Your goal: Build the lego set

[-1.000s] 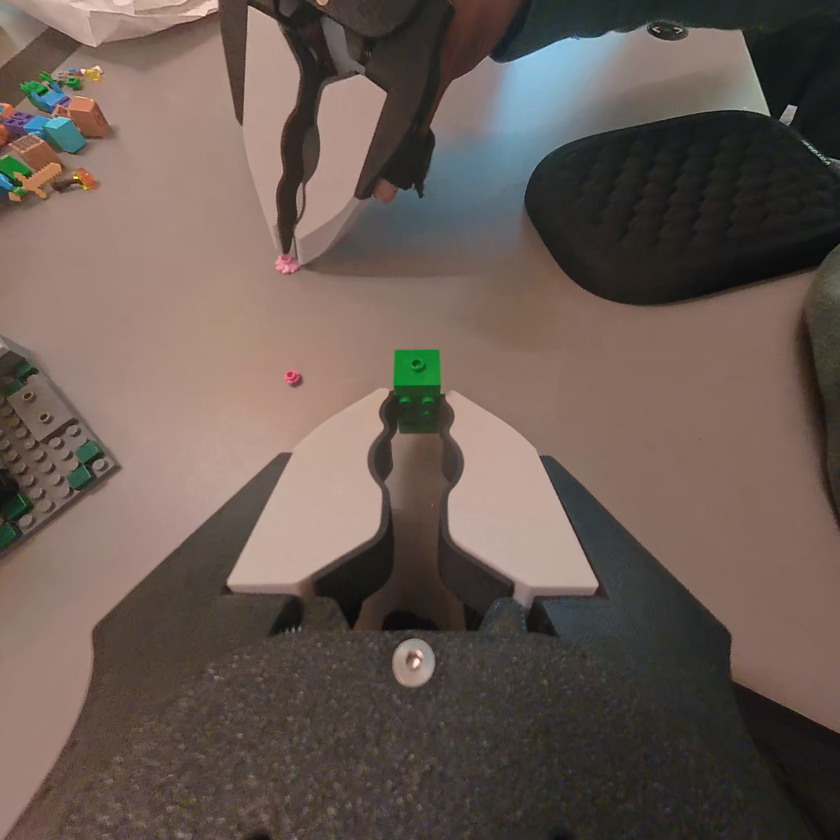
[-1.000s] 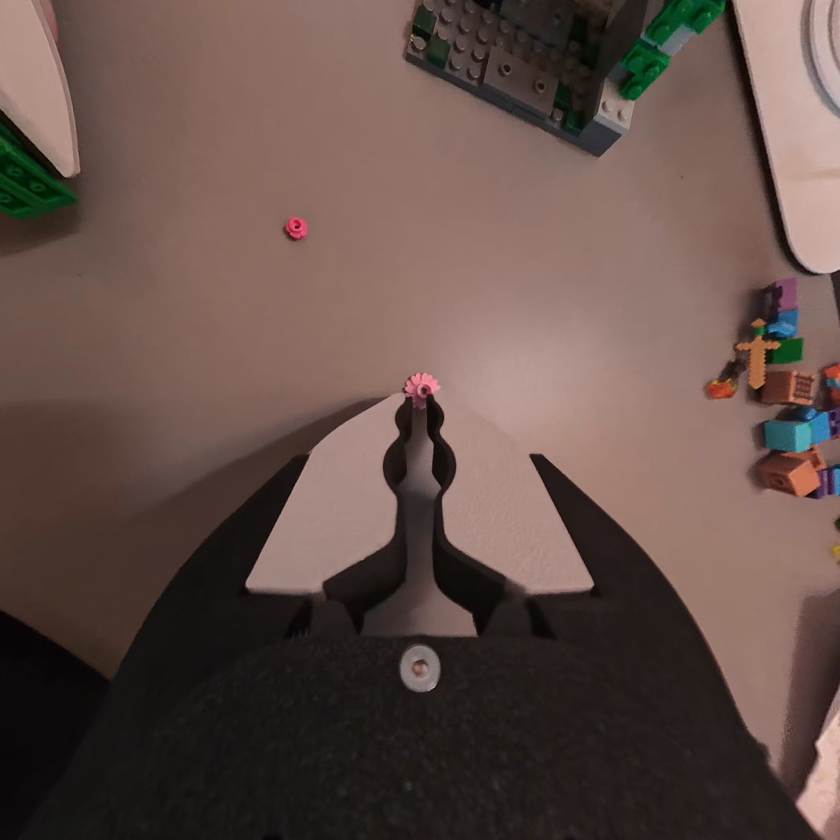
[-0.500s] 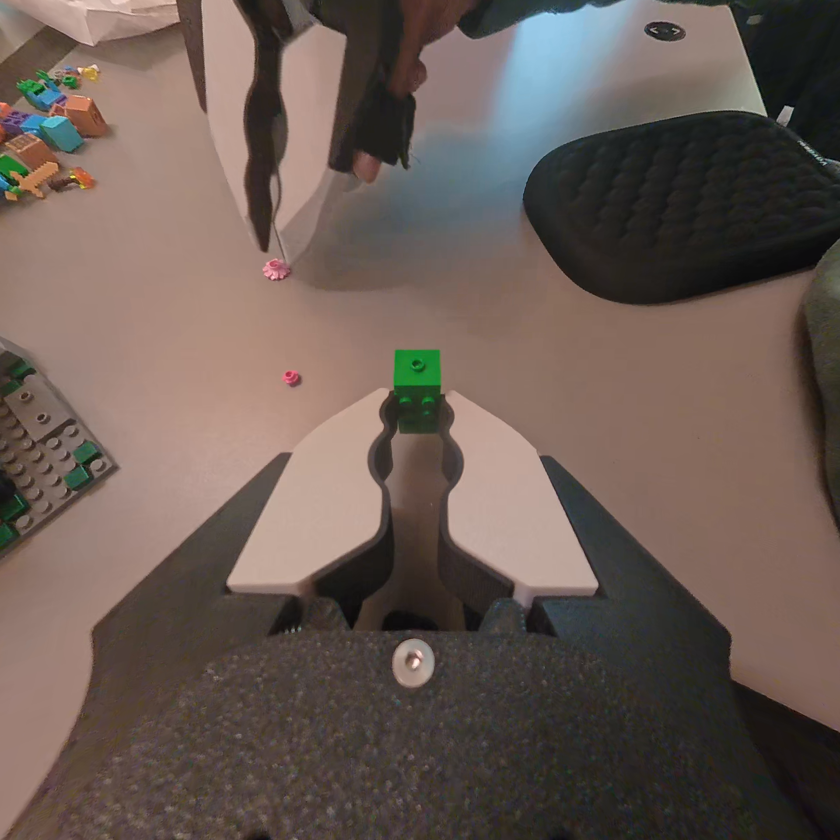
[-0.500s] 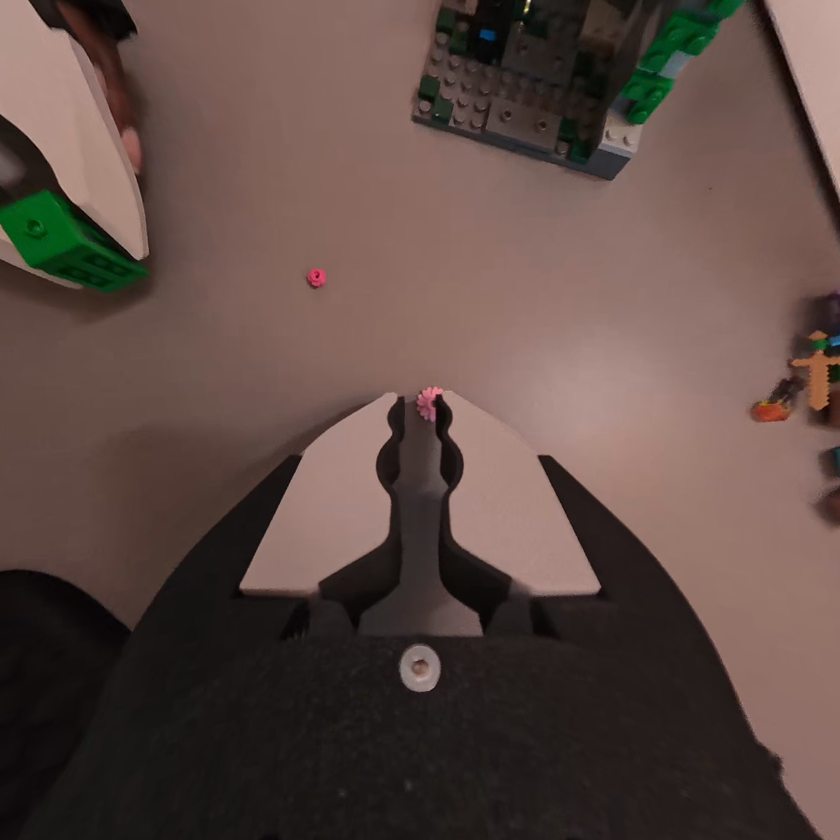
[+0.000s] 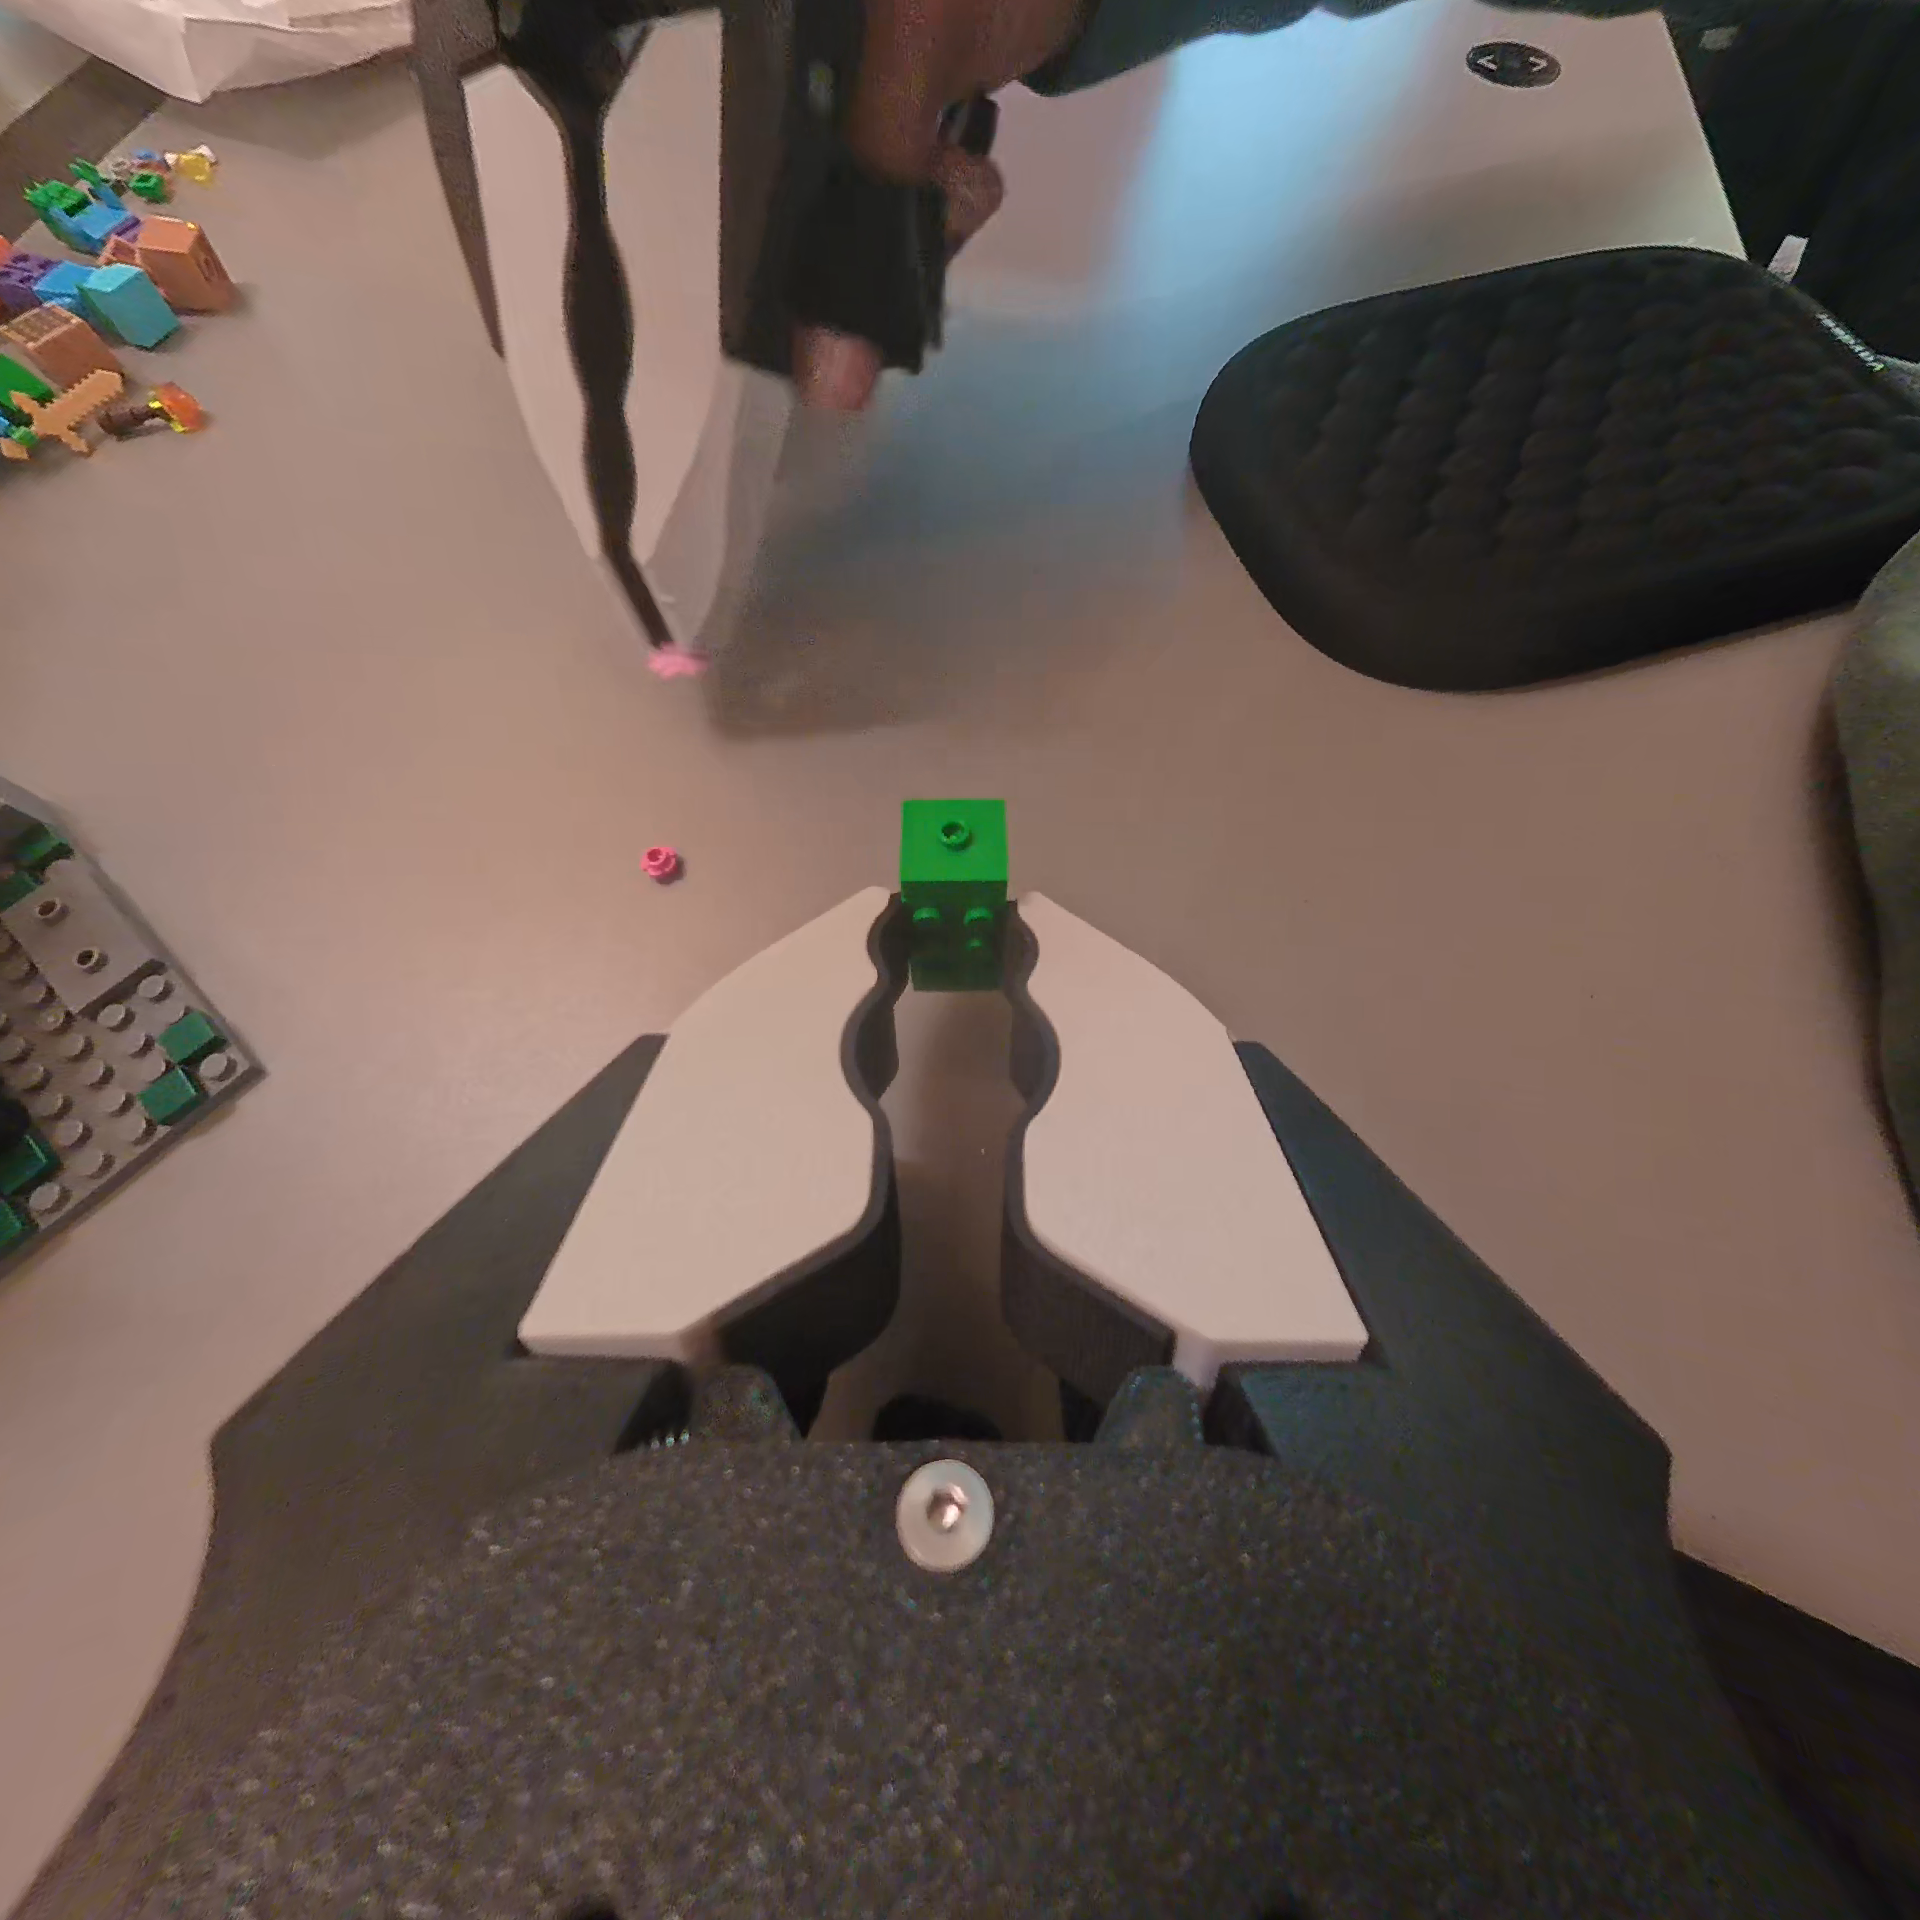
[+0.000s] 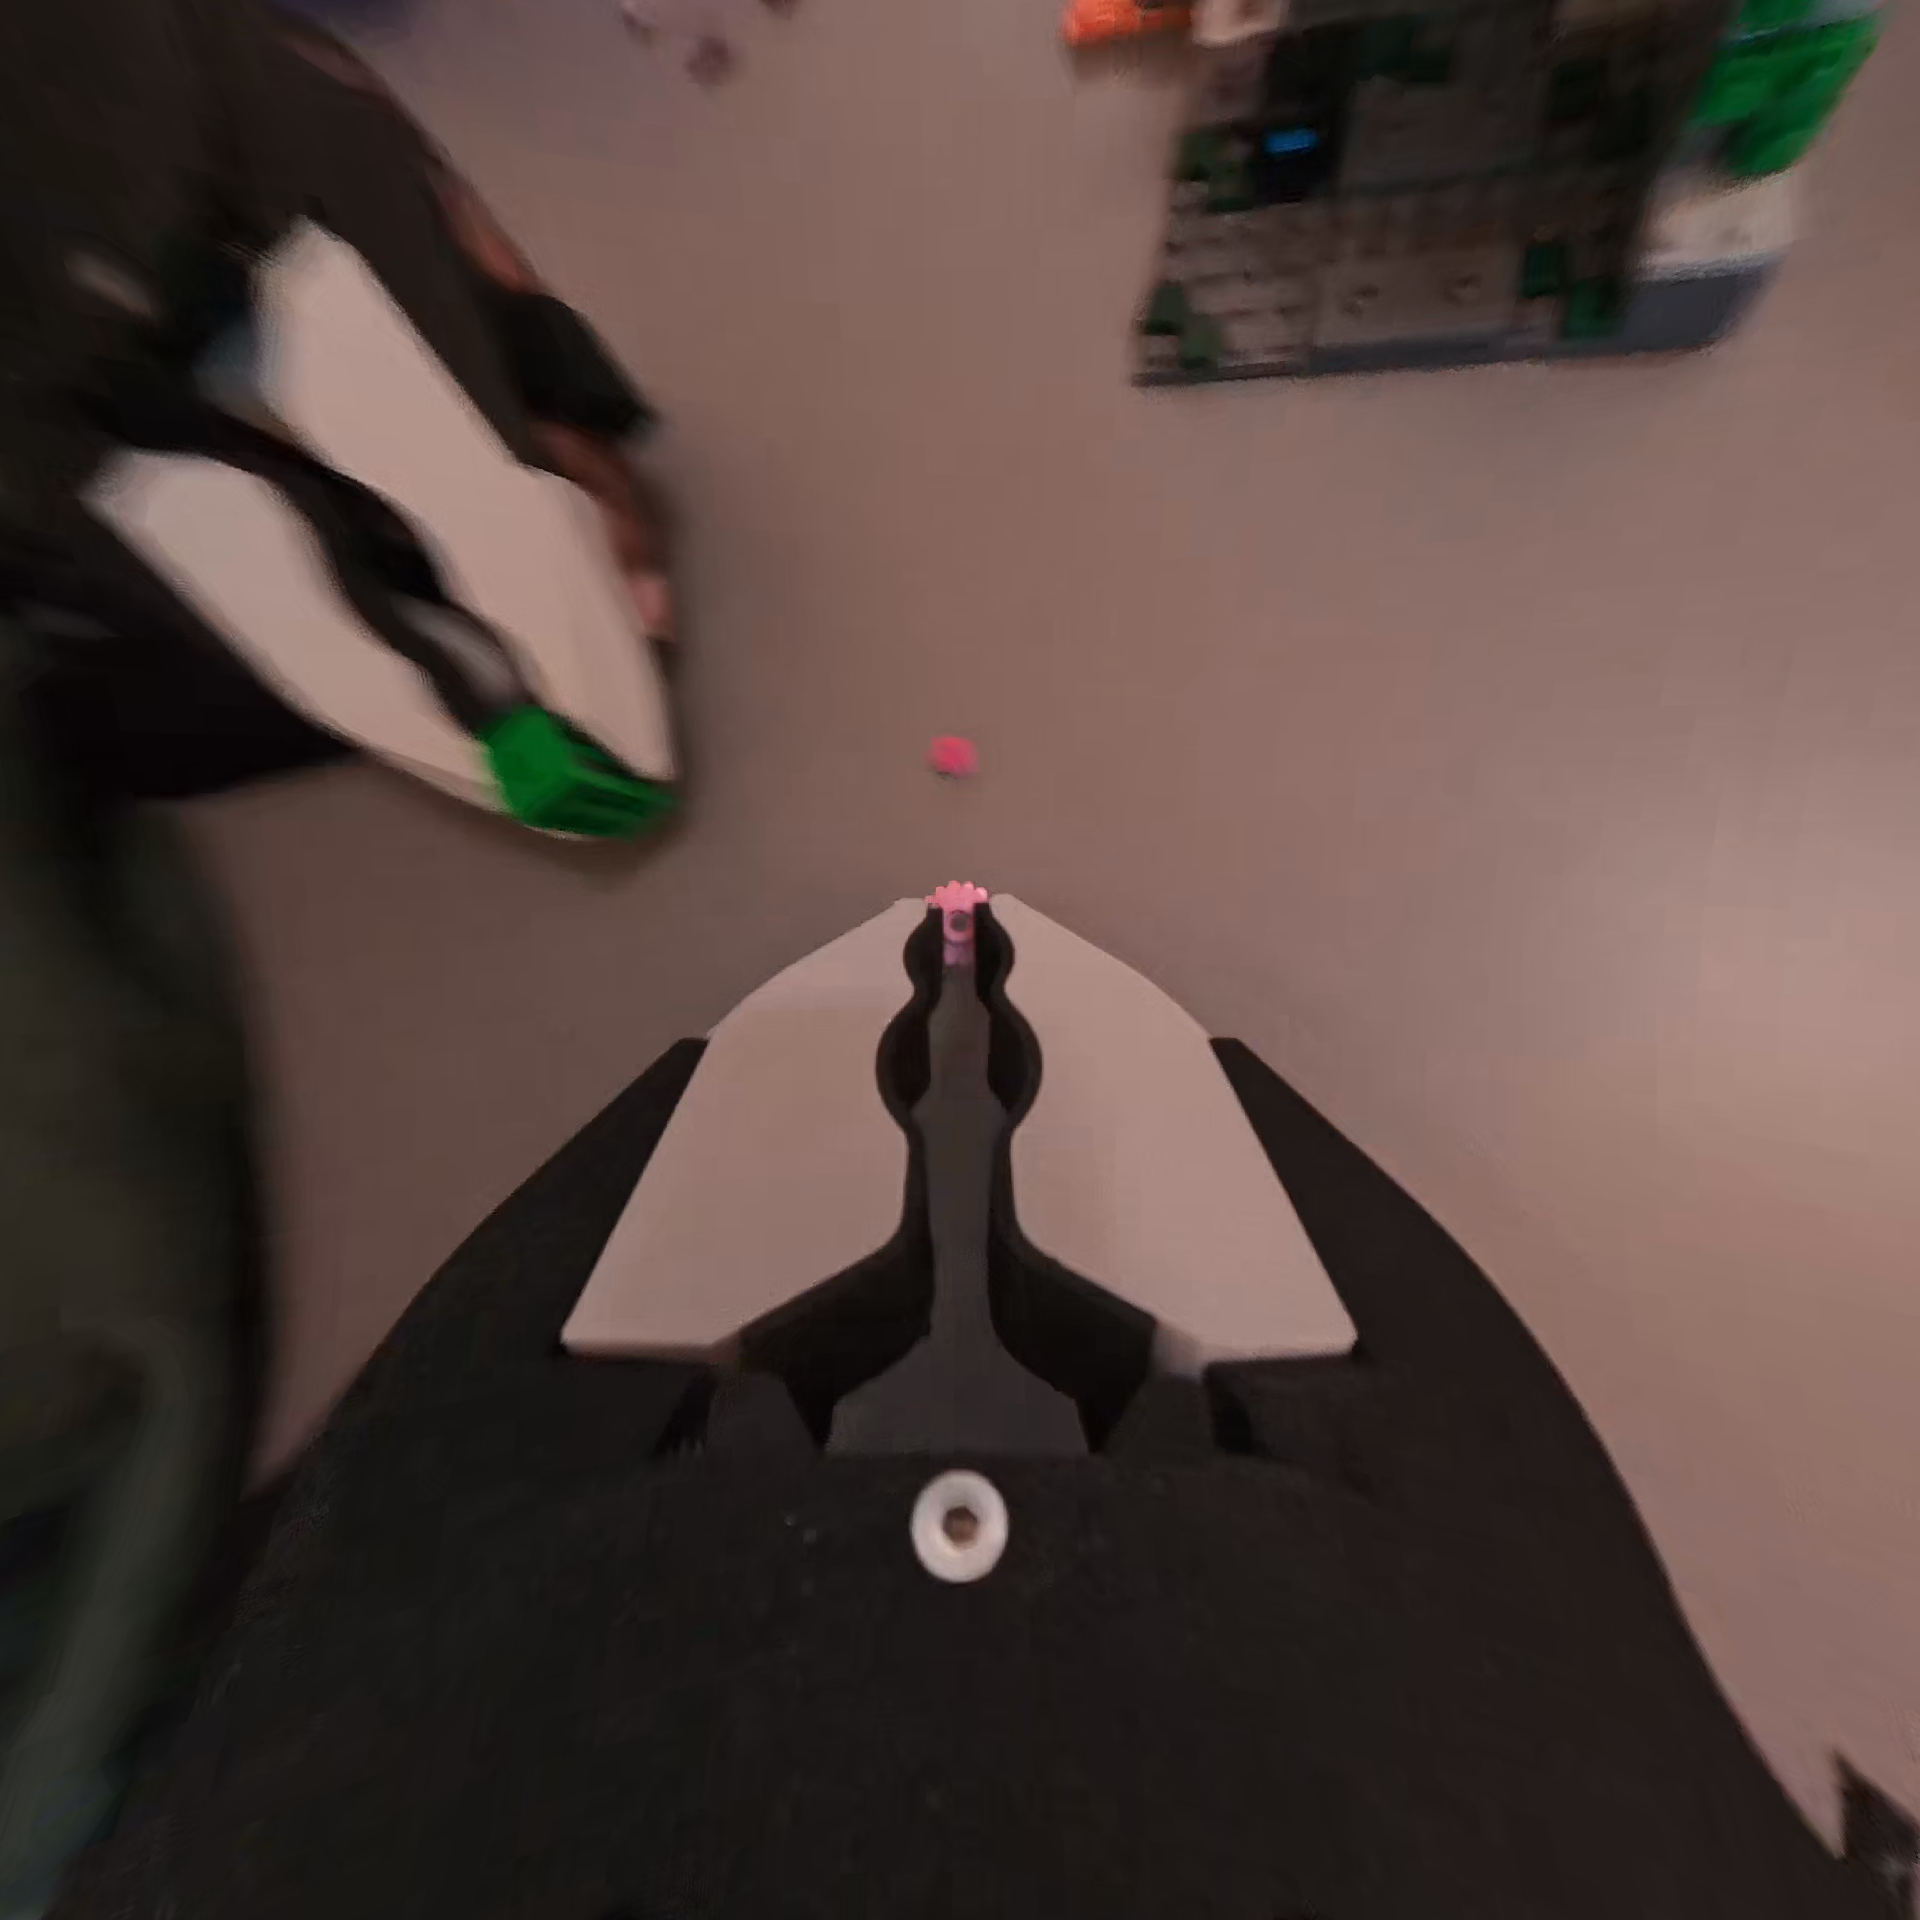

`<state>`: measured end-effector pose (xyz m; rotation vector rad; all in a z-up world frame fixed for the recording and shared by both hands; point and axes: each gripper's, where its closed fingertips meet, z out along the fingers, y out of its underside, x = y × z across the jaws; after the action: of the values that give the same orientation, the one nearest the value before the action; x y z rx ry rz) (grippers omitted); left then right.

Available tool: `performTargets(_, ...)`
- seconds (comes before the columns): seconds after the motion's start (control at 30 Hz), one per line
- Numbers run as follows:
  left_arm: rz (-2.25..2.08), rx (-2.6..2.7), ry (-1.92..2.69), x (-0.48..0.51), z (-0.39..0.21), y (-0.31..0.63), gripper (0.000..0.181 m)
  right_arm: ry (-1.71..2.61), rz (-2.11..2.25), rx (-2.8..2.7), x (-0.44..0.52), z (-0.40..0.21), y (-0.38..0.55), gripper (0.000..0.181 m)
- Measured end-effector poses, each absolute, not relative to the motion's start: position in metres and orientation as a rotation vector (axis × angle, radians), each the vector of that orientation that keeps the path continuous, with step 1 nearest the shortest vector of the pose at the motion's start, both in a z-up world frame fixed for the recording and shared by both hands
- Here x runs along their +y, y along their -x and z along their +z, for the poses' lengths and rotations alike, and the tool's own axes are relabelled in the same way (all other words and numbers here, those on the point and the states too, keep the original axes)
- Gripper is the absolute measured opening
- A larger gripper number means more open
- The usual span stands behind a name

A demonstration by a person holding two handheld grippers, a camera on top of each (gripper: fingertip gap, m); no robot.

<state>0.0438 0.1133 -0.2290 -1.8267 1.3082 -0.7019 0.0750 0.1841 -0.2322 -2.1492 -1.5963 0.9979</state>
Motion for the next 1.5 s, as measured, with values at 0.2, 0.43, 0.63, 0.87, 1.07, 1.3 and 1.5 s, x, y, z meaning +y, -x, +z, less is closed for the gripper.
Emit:
performTargets(0.2,-0.704,1.314,1.826,0.113,-0.229,-0.044,0.017,2.202,1.783,-1.809,0.092,-0.214,-0.077,0.005)
performTargets(0.43,-0.697,1.356,1.808,0.108,-0.231,-0.046,0.017,2.085,1.647,-2.171,0.055,-0.23,-0.077,0.006)
performTargets(0.63,-0.683,1.383,1.808,0.106,-0.234,-0.047,0.017,2.097,1.401,-2.147,0.078,-0.241,-0.064,0.008)
performTargets(0.87,-0.683,1.369,1.82,0.108,-0.234,-0.046,0.017,1.899,1.028,-1.988,0.129,-0.231,-0.051,0.015)
performTargets(1.07,-0.684,1.339,1.84,0.111,-0.234,-0.044,0.017,1.685,0.742,-2.018,0.134,-0.235,-0.06,0.014)
performTargets(1.3,-0.668,1.306,1.865,0.118,-0.234,-0.037,0.017,1.42,0.467,-2.09,0.128,-0.24,-0.052,0.013)
performTargets(1.5,-0.644,1.261,1.881,0.128,-0.232,-0.026,0.017,1.216,0.217,-2.305,0.129,-0.249,-0.051,0.011)
